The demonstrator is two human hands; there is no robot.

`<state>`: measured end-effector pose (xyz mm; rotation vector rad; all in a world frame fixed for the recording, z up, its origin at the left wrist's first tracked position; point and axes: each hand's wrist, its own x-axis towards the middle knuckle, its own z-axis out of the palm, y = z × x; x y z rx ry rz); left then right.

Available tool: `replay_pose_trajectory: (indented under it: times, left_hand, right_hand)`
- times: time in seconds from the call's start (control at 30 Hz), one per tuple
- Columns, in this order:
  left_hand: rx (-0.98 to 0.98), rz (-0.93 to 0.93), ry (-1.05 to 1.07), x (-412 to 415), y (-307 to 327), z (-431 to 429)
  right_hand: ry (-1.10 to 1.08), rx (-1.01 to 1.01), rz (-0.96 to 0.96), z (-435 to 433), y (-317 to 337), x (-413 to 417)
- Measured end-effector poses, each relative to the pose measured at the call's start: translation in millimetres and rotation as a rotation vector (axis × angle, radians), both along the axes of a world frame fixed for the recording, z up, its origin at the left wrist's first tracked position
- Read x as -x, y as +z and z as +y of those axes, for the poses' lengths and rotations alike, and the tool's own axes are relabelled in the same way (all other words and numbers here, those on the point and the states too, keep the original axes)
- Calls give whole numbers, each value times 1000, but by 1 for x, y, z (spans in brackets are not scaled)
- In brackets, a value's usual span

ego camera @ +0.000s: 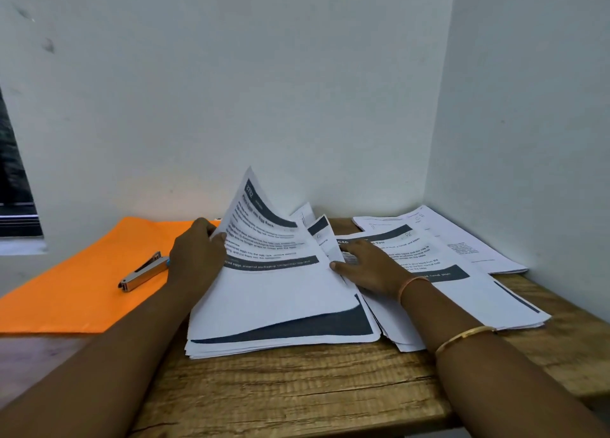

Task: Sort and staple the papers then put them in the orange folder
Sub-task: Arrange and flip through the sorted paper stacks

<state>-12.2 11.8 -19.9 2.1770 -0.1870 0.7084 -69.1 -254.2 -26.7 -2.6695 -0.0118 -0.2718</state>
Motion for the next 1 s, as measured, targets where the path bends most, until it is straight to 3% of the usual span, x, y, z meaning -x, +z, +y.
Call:
replay_pose_trajectory:
  times: [0.33, 0.8, 1.0]
  left_hand:
    - [204, -184, 46, 16, 13, -8]
    - [195, -167, 43, 16, 11, -7]
    - [215, -204, 7, 13, 10, -8]
  right_hand:
    - [-66, -146, -27, -1, -7, -12]
    - [-21, -26, -30, 12, -1, 0]
    - [49, -301, -203, 11, 7, 0]
